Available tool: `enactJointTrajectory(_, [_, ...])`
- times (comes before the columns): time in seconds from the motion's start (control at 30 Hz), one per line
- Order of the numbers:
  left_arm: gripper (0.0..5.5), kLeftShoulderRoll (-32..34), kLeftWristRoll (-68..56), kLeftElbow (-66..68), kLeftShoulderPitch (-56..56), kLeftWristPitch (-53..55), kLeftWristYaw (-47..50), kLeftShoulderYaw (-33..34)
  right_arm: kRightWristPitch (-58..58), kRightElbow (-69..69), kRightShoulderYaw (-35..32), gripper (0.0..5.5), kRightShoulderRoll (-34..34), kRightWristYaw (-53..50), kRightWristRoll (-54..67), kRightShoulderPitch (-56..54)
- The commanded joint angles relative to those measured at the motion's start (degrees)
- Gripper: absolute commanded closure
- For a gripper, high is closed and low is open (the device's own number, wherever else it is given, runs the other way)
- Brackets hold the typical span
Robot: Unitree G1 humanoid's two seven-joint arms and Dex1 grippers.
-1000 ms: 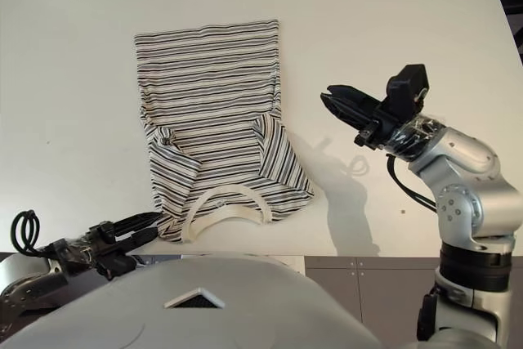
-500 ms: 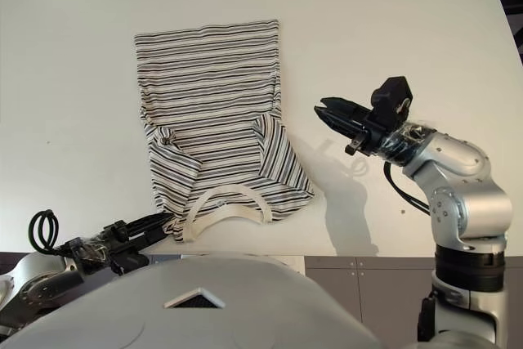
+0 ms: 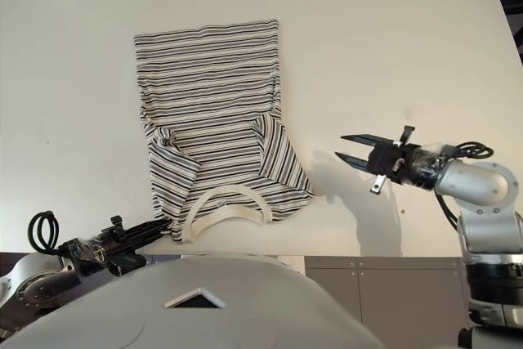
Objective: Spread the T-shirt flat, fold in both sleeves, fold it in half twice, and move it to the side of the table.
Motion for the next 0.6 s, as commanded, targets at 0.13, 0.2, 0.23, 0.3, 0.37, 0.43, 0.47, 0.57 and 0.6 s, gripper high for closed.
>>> enactJointTrajectory(0.13, [5.40,2.0,1.9,3.7,-0.1,1.7,-1.4,-0.3,-39.2,19.7,7.9,3.48,-2.4,-5.6,-21.2,-2.9])
enactJointTrajectory(0.2, [5.40,2.5,1.6,4.0,-0.6,1.3,-1.6,-0.3,-41.5,20.7,9.0,3.48,-1.6,-7.6,-23.5,-3.2])
enactJointTrajectory(0.23, [5.40,2.7,1.5,4.0,-0.7,1.2,-1.6,-0.3,-42.4,20.9,9.6,3.48,-1.3,-8.8,-24.5,-3.6])
enactJointTrajectory(0.3, [5.40,2.9,1.4,4.1,-0.8,1.0,-1.7,-0.6,-42.7,20.3,11.4,3.48,-0.5,-10.9,-25.2,-4.1])
enactJointTrajectory(0.37, [5.40,3.2,1.2,4.2,-1.1,0.8,-1.8,-0.7,-42.1,19.2,12.9,3.48,0.3,-12.8,-26.2,-4.7])
enactJointTrajectory(0.43, [5.40,3.5,1.1,4.4,-1.4,0.7,-1.9,-0.9,-40.7,17.0,14.1,3.48,1.0,-14.3,-27.2,-5.0])
enactJointTrajectory(0.47, [5.40,3.7,1.0,4.5,-1.6,0.6,-2.0,-1.0,-39.8,15.8,14.7,3.48,1.4,-14.8,-27.8,-4.8])
enactJointTrajectory(0.57, [5.40,4.2,1.0,4.9,-1.9,0.3,-2.1,-1.3,-37.9,14.5,15.8,3.48,1.8,-16.8,-29.5,-4.4])
enactJointTrajectory(0.6, [5.40,4.4,0.9,5.0,-1.8,0.3,-2.1,-1.4,-36.9,14.4,16.0,3.48,1.8,-17.6,-29.9,-4.5])
